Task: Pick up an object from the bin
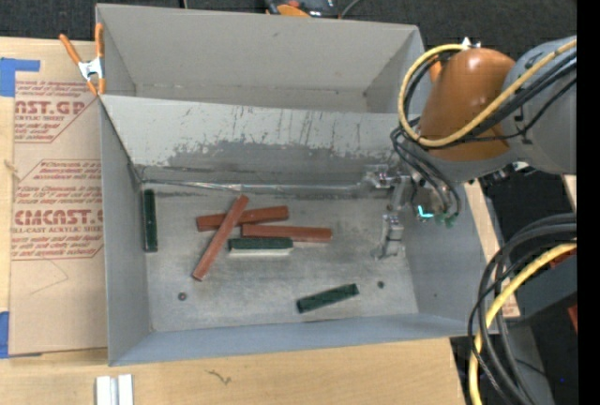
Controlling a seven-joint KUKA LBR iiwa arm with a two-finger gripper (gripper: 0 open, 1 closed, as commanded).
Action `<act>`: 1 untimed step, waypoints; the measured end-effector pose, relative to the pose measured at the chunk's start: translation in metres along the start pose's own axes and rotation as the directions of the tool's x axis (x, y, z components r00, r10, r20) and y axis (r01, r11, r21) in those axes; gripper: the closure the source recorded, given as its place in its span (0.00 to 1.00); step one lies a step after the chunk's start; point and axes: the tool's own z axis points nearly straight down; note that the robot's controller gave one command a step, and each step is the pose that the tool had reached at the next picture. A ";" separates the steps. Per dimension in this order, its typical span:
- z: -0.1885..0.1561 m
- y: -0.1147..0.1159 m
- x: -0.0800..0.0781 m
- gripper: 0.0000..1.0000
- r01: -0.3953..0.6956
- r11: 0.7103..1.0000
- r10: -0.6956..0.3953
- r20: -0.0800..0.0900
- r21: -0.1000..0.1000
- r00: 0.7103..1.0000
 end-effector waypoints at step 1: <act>0.066 0.050 0.028 0.00 0.232 0.973 -0.232 0.003 -0.001 0.973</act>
Offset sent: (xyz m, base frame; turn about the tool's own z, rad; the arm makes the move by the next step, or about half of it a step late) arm -0.0276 0.0480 -0.0638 -0.2319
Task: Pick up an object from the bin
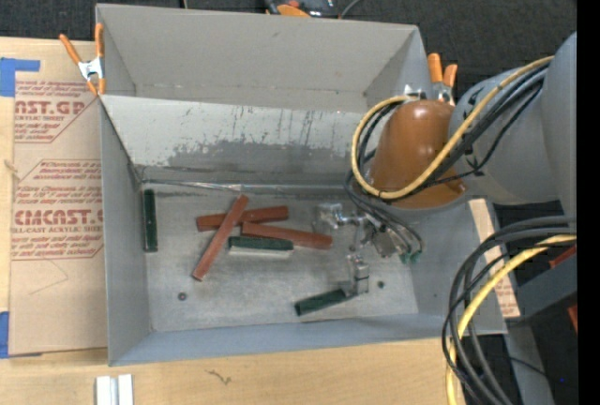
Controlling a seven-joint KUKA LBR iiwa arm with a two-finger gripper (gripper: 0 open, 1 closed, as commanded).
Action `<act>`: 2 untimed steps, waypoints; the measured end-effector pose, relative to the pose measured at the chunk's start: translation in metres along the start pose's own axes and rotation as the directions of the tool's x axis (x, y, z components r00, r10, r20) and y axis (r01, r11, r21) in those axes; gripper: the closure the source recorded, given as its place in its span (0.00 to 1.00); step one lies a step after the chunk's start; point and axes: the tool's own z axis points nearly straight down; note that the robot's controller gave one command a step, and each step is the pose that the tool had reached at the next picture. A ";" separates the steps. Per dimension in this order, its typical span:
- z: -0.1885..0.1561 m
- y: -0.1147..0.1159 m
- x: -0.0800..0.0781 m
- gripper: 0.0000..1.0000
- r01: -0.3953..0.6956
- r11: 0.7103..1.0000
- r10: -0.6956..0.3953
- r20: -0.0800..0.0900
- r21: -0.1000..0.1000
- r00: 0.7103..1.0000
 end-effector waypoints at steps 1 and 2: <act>-0.001 -0.001 -0.001 1.00 -0.002 1.000 0.002 0.004 0.002 1.000; -0.001 -0.001 -0.001 0.00 -0.002 1.000 0.002 0.003 0.002 1.000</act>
Offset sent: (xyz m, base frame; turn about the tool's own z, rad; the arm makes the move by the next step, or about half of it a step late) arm 0.0000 0.0000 0.0000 0.0000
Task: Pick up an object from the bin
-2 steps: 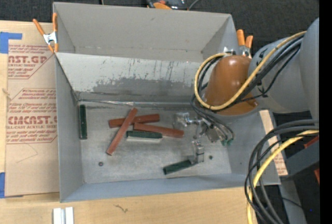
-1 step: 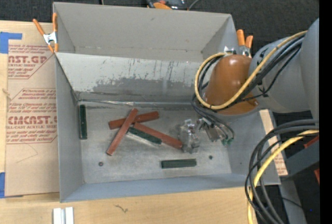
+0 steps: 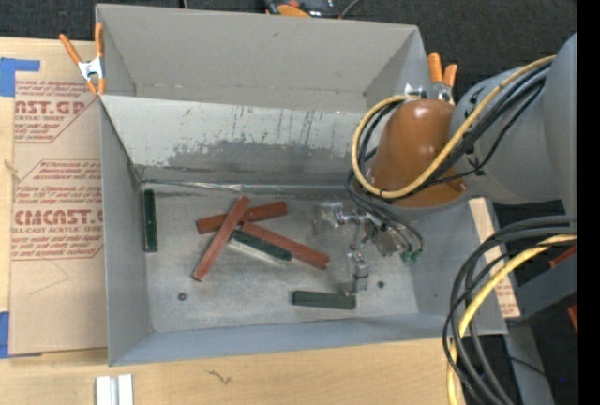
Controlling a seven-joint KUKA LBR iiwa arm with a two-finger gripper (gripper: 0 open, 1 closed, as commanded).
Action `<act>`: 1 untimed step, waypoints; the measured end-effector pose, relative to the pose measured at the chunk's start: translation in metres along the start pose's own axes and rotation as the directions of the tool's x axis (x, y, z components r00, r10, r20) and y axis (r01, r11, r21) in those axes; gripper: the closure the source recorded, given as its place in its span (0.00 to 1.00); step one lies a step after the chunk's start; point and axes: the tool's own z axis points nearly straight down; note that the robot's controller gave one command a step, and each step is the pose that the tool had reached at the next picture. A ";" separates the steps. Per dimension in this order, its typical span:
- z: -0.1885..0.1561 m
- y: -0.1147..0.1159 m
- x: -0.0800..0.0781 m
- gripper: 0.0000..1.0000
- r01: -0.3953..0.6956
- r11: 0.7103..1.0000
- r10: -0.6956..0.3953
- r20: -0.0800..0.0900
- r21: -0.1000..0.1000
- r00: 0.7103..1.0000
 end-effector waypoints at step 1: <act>-0.001 0.053 0.025 0.00 -0.058 0.998 0.058 0.002 -0.002 0.998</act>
Offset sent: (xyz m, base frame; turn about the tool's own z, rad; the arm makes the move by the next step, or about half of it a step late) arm -0.0368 0.0421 0.0003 0.0612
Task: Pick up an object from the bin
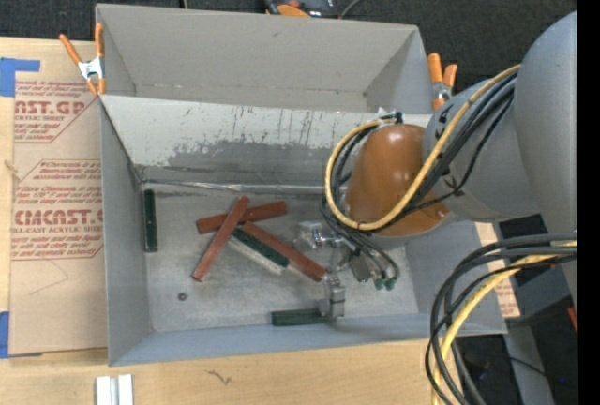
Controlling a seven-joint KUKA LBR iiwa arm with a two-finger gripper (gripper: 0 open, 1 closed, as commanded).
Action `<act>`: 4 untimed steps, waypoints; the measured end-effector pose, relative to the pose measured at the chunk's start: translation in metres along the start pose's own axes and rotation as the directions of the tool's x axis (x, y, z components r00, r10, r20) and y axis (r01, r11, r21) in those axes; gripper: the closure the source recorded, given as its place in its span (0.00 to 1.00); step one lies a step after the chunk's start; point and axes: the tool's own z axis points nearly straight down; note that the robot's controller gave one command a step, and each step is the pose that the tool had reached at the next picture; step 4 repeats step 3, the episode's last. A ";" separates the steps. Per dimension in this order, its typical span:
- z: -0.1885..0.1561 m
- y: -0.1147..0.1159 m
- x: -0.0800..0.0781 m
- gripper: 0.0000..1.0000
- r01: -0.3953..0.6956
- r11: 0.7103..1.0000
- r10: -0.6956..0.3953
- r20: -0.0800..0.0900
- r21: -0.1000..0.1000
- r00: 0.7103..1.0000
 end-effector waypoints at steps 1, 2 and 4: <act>0.000 -0.002 -0.001 1.00 -0.003 1.000 0.003 0.001 0.002 1.000; -0.148 -0.014 -0.001 1.00 0.038 0.999 -0.038 0.006 0.004 0.999; -0.134 -0.043 -0.022 1.00 0.575 0.818 -0.575 -0.001 0.001 0.818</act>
Offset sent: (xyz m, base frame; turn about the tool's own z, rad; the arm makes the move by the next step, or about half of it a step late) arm 0.0000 0.0000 0.0000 0.0000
